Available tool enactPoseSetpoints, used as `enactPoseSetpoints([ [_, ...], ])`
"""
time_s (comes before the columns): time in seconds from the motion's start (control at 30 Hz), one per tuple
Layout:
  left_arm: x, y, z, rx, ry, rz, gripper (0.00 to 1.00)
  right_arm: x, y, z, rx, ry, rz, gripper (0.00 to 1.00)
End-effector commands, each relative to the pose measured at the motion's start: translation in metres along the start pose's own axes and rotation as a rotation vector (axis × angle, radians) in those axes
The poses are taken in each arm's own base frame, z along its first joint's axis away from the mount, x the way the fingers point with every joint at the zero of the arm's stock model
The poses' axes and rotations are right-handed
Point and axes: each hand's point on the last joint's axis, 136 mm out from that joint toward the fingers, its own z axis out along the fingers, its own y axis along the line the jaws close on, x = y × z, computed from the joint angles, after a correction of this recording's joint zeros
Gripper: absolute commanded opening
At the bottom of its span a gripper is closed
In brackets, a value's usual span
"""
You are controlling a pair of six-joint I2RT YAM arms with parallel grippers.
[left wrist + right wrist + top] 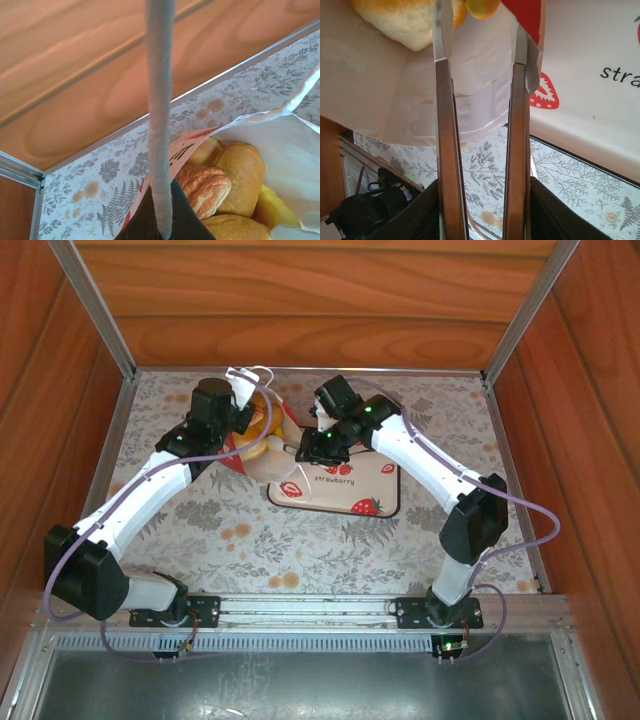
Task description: Take the fake bread out of the paper bag
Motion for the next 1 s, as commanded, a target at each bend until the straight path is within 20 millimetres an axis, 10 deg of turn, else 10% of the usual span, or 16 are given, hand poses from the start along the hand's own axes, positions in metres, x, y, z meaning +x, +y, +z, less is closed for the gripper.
enactPoseSetpoints([
  [0.0,-0.027,0.003,-0.015,-0.002,-0.098,-0.045,0.00,-0.008,0.003,0.002,0.013,-0.025,0.004,0.44],
  [0.73,-0.028,0.000,-0.014,0.007,-0.101,-0.039,0.00,-0.020,-0.003,0.017,0.044,-0.042,0.022,0.41],
  [0.97,-0.025,-0.002,-0.010,0.004,-0.088,-0.039,0.00,-0.021,0.001,0.010,0.055,-0.049,-0.012,0.21],
])
